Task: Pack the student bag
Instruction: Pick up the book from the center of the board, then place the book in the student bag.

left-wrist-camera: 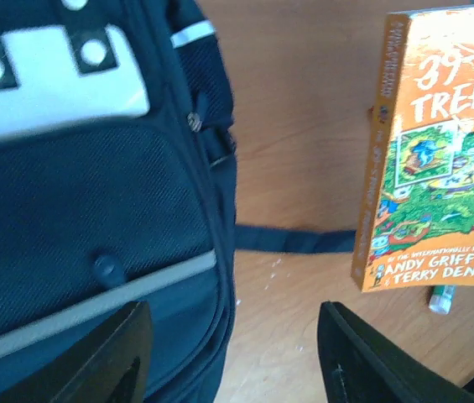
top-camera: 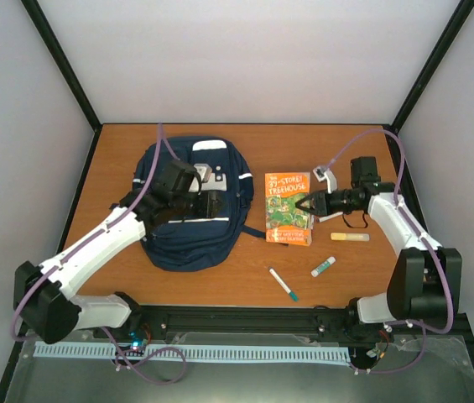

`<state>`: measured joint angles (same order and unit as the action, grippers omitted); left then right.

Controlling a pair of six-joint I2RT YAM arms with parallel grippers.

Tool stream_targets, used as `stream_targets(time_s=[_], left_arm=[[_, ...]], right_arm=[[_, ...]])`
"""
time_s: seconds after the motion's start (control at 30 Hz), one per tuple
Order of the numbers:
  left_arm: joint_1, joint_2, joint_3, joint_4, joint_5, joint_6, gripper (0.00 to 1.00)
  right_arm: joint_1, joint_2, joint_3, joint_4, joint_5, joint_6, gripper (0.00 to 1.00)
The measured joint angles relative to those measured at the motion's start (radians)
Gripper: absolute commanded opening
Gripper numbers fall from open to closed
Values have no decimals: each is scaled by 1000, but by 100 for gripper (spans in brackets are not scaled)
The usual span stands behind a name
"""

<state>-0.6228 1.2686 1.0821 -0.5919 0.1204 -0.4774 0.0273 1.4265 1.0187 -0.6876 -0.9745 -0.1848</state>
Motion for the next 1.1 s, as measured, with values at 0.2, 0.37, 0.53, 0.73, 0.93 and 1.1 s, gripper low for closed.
stream_targets(time_s=[0.2, 0.37, 0.53, 0.73, 0.93, 1.1], left_arm=[[-5, -86, -13, -173, -24, 37, 59], [-54, -95, -29, -296, -58, 49, 61], [-137, -55, -40, -393, -78, 49, 59], [-211, 63, -36, -468, -143, 48, 56], [-232, 117, -19, -483, -196, 48, 55], [-279, 173, -10, -477, -249, 56, 51]], right_arm=[[-29, -54, -65, 5, 42, -42, 3], [-54, -53, -65, 13, 34, -54, 3], [-55, -45, -65, 15, 13, -62, 3], [-56, -31, -65, 14, -3, -71, 3], [-64, -31, -65, 14, -10, -80, 3], [-69, -31, -65, 13, -13, -81, 3]])
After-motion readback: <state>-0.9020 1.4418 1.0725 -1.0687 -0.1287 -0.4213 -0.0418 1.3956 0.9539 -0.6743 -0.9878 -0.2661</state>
